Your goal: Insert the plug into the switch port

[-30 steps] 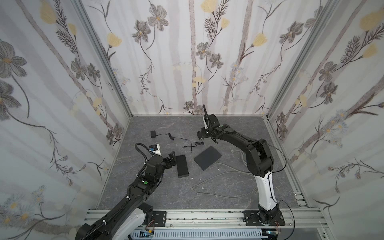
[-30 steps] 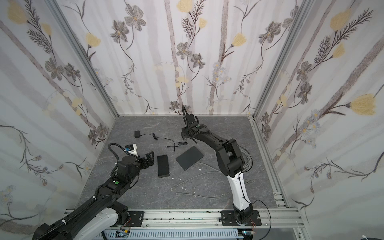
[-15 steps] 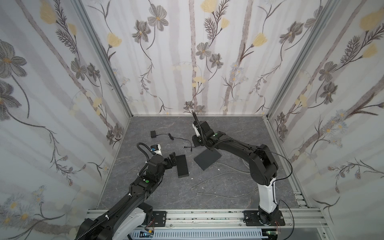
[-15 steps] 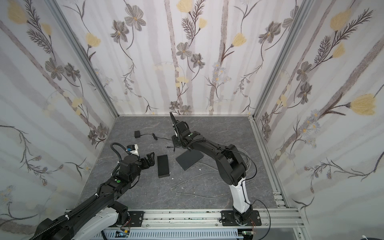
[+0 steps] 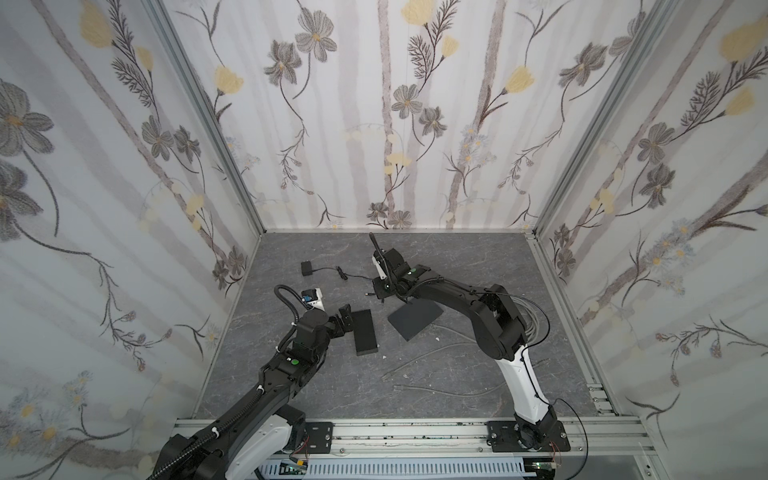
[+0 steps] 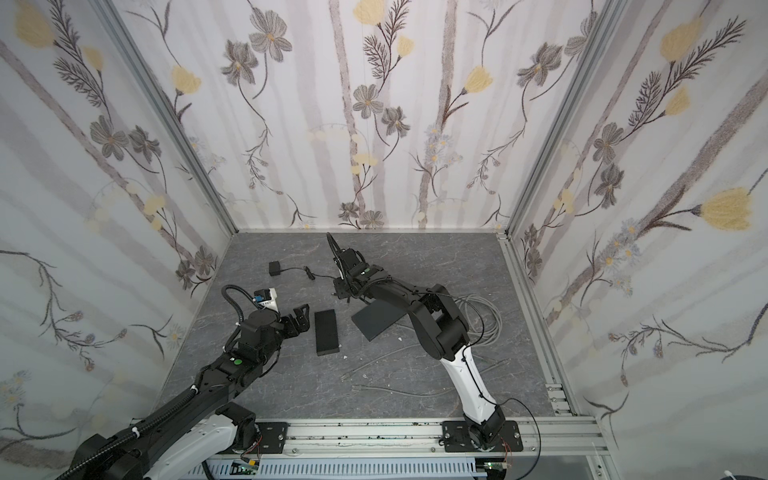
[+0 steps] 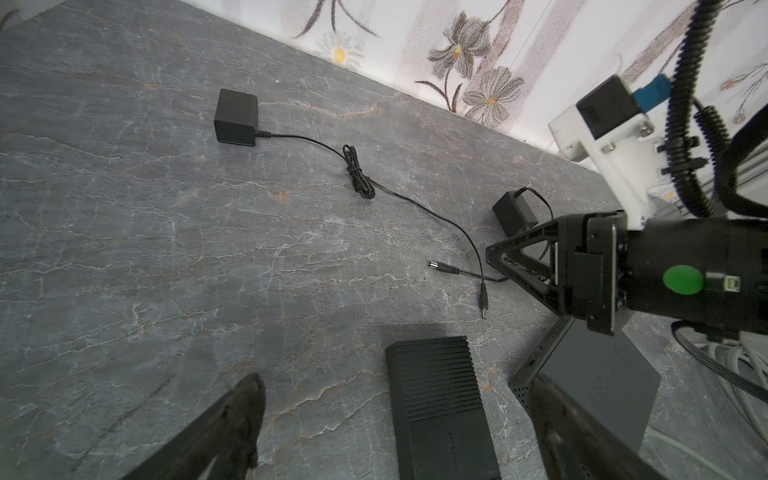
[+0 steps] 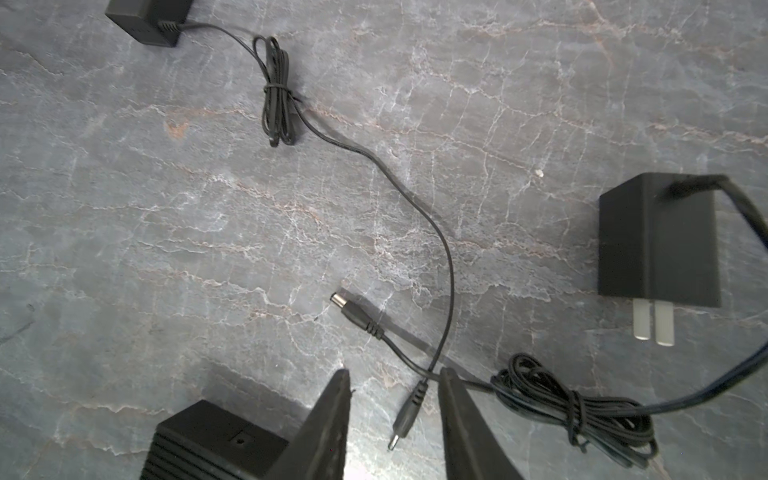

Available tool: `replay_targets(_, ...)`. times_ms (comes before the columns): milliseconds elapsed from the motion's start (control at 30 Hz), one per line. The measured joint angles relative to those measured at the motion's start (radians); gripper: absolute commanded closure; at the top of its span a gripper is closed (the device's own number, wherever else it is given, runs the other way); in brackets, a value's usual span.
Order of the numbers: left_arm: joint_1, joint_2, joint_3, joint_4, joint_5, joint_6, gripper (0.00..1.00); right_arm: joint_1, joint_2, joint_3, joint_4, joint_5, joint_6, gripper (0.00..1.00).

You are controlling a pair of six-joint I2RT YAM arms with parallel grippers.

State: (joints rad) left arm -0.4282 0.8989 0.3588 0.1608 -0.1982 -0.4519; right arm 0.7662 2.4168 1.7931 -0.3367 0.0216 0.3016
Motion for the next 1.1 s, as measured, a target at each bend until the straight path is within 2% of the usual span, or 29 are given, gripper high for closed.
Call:
replay_targets(167,0.000,0.000,0.000,0.000,0.000,0.000,0.00,0.008,0.044,0.034,-0.024,0.005,0.003,0.64)
replay_targets(500,0.000,-0.003,0.000,0.000,0.001,0.000,0.00,0.033,0.114,0.169,-0.117,0.096,-0.087,0.66)
replay_targets(733,0.000,-0.003,0.000,0.000,0.001,0.000,0.00,0.038,0.129,0.229,-0.191,0.171,-0.216,0.65)
replay_targets(933,0.000,-0.003,0.000,0.000,0.001,0.000,0.00,0.039,0.191,0.333,-0.293,0.168,-0.340,0.66)
replay_targets(1100,0.000,-0.013,0.000,0.000,0.000,0.000,0.00,0.035,0.231,0.389,-0.364,0.165,-0.376,0.69)
